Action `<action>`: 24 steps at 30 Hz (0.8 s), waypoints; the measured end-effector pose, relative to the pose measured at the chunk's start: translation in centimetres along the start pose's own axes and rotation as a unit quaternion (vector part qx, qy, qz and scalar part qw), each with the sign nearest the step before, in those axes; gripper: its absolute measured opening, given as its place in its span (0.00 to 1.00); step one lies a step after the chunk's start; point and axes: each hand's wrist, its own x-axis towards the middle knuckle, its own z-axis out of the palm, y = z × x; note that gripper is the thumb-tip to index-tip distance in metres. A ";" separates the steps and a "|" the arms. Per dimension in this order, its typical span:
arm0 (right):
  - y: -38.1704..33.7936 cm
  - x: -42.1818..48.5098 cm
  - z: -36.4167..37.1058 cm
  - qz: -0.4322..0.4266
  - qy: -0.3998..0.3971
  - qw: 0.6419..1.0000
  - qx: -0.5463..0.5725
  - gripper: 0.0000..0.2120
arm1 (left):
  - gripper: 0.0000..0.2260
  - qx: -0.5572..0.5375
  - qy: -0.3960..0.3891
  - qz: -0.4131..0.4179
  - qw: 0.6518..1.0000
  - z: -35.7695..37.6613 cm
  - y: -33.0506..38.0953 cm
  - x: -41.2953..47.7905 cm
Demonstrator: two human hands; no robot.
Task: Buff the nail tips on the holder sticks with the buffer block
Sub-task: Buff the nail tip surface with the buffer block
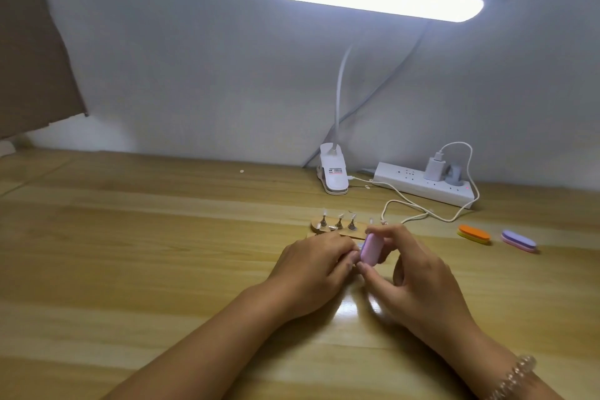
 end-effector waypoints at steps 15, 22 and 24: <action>-0.2 -0.4 0.0 -0.027 -0.022 0.999 -0.016 0.21 | 0.10 -0.011 0.013 0.000 1.000 -0.1 0.0 0.0; 0.0 -0.5 0.2 -0.028 -0.047 0.998 -0.011 0.22 | 0.10 -0.027 0.013 -0.012 0.999 -0.3 0.0 0.1; -0.1 -0.3 0.2 -0.023 -0.017 1.000 0.004 0.22 | 0.10 -0.023 0.012 -0.011 1.000 -0.3 0.1 0.0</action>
